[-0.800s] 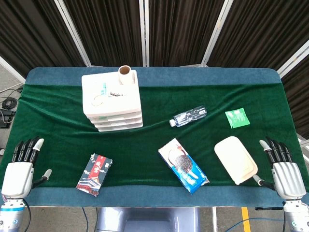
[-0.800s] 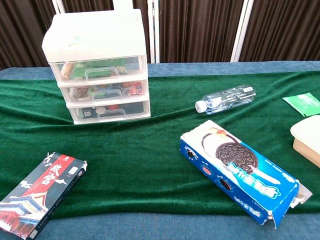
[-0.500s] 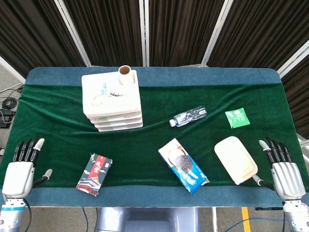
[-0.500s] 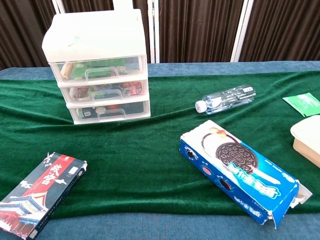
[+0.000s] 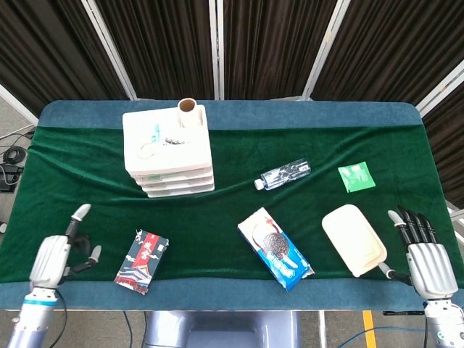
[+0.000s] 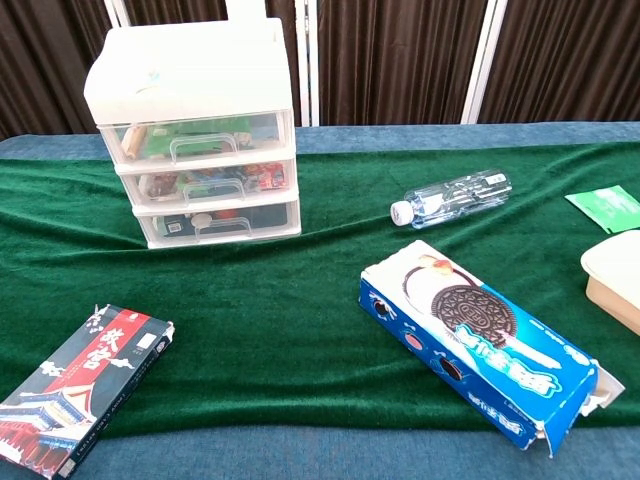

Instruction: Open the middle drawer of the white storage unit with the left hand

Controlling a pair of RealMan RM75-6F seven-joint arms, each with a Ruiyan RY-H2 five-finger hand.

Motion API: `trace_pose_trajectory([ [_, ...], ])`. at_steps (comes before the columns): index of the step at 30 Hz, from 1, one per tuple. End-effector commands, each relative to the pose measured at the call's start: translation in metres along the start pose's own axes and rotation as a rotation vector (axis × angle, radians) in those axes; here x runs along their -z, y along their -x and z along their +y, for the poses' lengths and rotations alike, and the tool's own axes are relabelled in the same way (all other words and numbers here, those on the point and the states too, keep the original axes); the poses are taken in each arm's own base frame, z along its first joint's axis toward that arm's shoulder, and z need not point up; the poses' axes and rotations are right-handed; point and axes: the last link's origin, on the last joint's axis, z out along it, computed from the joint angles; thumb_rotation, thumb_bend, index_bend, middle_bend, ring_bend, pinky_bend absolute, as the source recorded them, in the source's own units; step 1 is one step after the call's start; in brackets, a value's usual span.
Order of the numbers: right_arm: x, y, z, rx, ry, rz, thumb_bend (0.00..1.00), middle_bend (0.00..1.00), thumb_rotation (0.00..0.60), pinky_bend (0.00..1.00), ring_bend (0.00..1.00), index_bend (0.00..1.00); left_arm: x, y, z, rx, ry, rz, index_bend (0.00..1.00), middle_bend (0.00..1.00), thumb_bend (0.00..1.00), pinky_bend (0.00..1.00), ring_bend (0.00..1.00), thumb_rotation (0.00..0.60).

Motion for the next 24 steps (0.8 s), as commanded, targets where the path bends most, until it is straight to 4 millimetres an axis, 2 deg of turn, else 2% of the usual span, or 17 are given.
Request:
trace_pose_trajectory([
  [1,0.000,-0.001,0.000,-0.002,-0.001,0.002,0.02,0.00,0.600,0.00,0.00,0.04,-0.022,0.023,0.017,0.259,-0.016,-0.232,0.00,0.88,0.62,0.70,0.72,0.600],
  [4,0.000,-0.001,0.000,-0.005,0.000,0.003,0.02,0.00,0.600,0.00,0.00,0.04,-0.034,0.031,0.024,0.321,-0.021,-0.284,0.00,0.89,0.65,0.70,0.73,0.600],
  [10,0.000,-0.002,0.000,-0.011,-0.001,0.002,0.02,0.00,0.600,0.00,0.00,0.04,-0.061,0.043,0.037,0.465,-0.051,-0.347,0.00,0.90,0.85,0.72,0.75,0.600],
  [17,0.000,-0.003,0.001,-0.024,-0.002,0.003,0.02,0.00,0.600,0.00,0.00,0.04,-0.086,0.053,0.056,0.534,-0.047,-0.359,0.00,0.90,0.87,0.72,0.75,0.600],
  [20,0.000,-0.005,0.002,-0.038,0.000,0.003,0.02,0.00,0.600,0.00,0.00,0.04,-0.106,0.061,0.070,0.574,-0.052,-0.350,0.00,0.90,0.87,0.72,0.75,0.600],
  [24,0.000,-0.007,0.004,-0.051,0.001,0.008,0.02,0.00,0.600,0.00,0.00,0.04,-0.118,0.068,0.082,0.579,-0.062,-0.350,0.00,0.90,0.88,0.72,0.75,0.600],
])
